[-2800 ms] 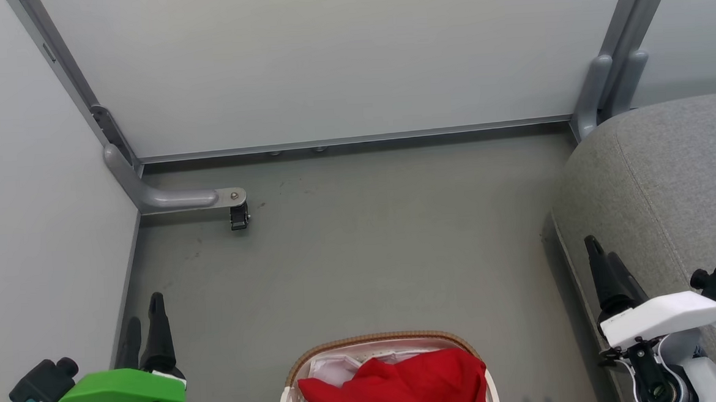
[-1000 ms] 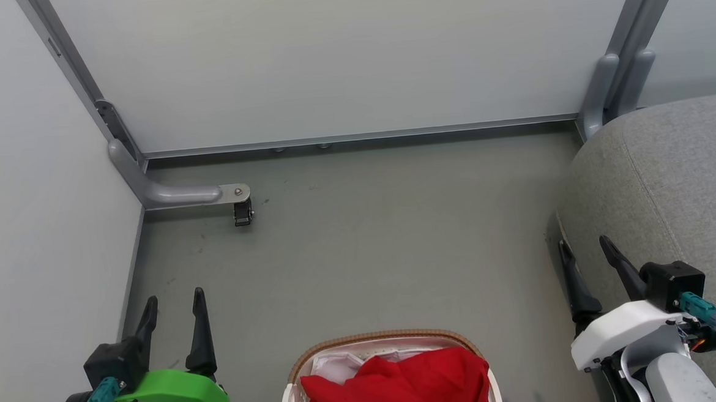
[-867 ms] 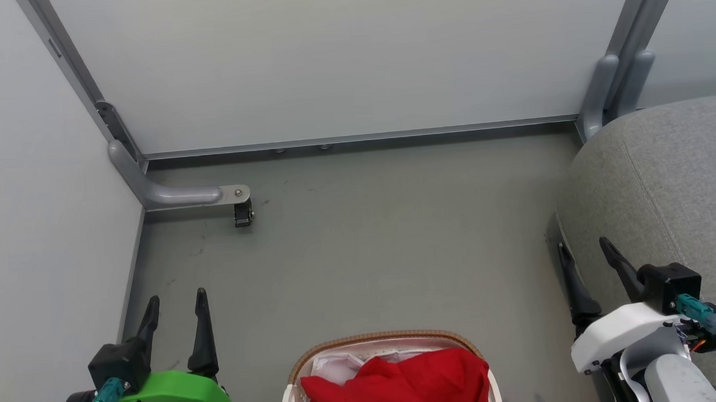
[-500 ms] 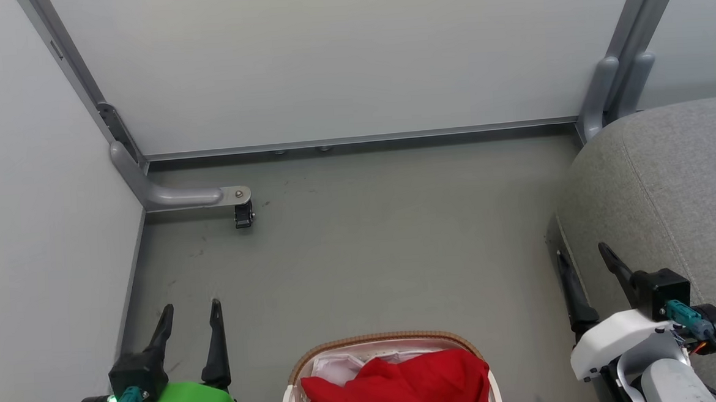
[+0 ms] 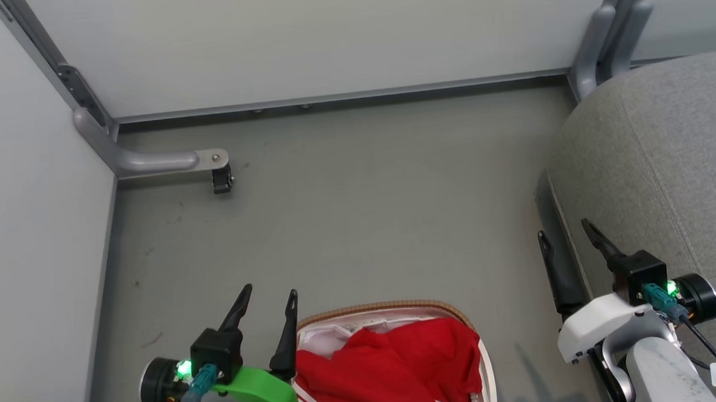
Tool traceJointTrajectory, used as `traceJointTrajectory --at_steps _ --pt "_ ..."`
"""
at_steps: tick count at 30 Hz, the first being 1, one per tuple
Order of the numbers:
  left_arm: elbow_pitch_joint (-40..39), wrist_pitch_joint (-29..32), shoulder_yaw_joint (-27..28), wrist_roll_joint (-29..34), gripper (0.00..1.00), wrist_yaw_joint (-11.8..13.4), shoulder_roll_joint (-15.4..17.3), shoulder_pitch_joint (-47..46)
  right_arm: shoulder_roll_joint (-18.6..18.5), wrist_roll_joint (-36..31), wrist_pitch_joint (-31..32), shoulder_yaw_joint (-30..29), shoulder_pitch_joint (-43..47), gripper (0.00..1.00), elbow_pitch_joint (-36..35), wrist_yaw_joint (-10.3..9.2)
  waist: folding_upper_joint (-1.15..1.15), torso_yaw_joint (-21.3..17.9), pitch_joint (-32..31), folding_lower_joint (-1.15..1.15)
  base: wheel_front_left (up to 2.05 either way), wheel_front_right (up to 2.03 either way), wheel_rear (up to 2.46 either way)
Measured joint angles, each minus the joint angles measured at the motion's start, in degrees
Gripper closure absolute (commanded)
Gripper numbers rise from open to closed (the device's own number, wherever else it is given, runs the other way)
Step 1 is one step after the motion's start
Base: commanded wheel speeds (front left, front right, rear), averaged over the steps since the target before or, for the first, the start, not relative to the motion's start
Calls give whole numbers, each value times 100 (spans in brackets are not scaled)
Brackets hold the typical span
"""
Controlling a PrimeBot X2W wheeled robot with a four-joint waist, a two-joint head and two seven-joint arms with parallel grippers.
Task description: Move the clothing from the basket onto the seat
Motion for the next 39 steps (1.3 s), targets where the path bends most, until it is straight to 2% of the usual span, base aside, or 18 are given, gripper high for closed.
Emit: traceJointTrajectory --at_steps 9,21,30,39 --pt "465 -33 -716 -105 0 0 134 -697 -9 -69 -7 36 -381 0 -110 0 0 -277 792 0 0 0 0" --pt "1418 -33 -1894 -653 0 0 404 -1441 -5 53 -7 165 -744 0 -182 0 0 -592 1850 0 0 0 0" --pt "2174 -33 -3331 -853 0 0 678 -2136 -1 84 -7 288 -1077 0 -321 0 0 -704 2544 1 0 0 0" --pt "2985 -33 -4480 -1092 0 -1 810 -2733 0 187 -5 415 -1263 0 -464 0 0 -767 3166 1 0 0 0"
